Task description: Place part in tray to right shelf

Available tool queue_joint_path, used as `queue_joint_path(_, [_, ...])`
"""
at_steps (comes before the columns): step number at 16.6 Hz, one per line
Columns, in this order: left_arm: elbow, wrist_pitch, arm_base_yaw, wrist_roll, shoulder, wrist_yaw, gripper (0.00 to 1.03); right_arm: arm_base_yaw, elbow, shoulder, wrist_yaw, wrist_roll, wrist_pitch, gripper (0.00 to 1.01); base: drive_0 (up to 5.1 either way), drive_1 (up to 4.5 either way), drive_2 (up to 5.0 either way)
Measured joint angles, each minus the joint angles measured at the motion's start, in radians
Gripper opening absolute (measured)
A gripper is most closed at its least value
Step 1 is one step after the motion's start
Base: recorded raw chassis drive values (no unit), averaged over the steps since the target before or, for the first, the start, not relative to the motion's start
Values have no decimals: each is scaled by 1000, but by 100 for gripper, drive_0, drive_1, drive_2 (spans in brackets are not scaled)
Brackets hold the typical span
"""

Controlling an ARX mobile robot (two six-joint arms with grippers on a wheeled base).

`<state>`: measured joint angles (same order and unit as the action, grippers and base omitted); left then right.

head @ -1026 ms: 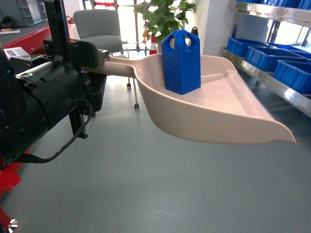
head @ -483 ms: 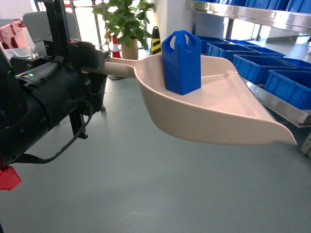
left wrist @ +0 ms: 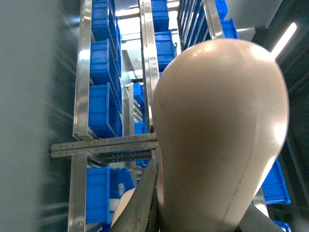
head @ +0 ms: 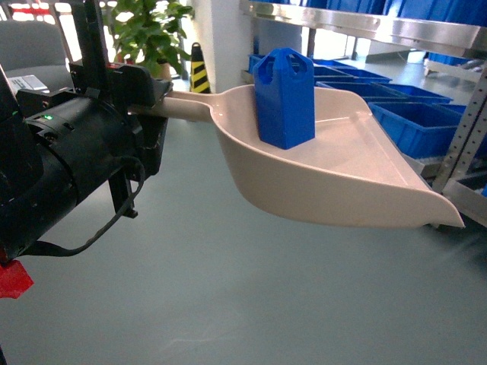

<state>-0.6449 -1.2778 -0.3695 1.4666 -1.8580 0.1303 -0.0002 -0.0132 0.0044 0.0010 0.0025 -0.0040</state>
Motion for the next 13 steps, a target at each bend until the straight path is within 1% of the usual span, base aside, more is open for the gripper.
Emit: queue_joint_path(13, [0, -1, 0, 0, 0, 1, 17, 0, 0, 0, 0, 0, 0, 98, -162, -162, -162])
